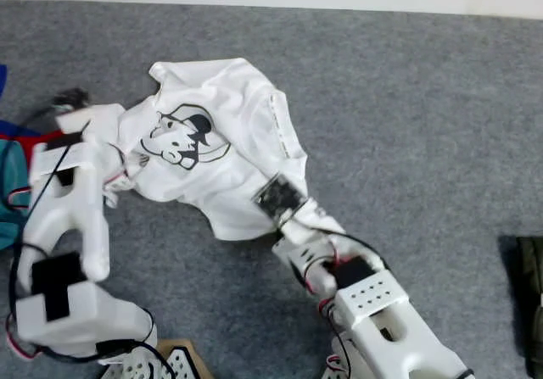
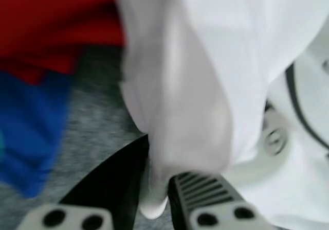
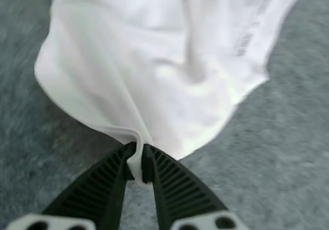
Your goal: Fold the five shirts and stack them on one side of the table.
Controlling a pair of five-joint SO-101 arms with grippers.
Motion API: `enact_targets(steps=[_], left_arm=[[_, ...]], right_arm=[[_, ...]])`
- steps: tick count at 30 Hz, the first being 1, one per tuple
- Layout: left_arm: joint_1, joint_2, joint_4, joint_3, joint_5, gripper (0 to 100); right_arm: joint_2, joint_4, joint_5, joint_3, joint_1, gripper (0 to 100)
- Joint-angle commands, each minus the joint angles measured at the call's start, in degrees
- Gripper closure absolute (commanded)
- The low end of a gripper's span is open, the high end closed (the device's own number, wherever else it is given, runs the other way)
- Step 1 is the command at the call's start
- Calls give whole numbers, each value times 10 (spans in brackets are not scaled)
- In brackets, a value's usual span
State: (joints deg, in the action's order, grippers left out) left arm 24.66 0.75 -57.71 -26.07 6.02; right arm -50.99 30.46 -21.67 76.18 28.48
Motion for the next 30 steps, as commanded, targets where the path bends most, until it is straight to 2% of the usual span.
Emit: enact_targets(steps=[1,5,10,14,19,25,30], left_arm=[[29,-111,-63,52,-4,993],[35,-217,-106,62,-4,993],[64,-331,-118,45,-4,993],[73,-364,-118,13,-4,993],[102,-349,-108,-14,-4,993],[109,-336,-59,-27,-3,993],[83,-337,-61,-29,-3,993]], right_arm=[[-39,82,17,-93,-17,991],[-131,149,14,-142,-45,991],[-239,225,14,-171,-97,991],[-258,271,14,-178,-125,991],[-261,275,14,-184,-167,991],[-257,273,18,-241,-151,991],[-257,280,18,-248,-36,991]])
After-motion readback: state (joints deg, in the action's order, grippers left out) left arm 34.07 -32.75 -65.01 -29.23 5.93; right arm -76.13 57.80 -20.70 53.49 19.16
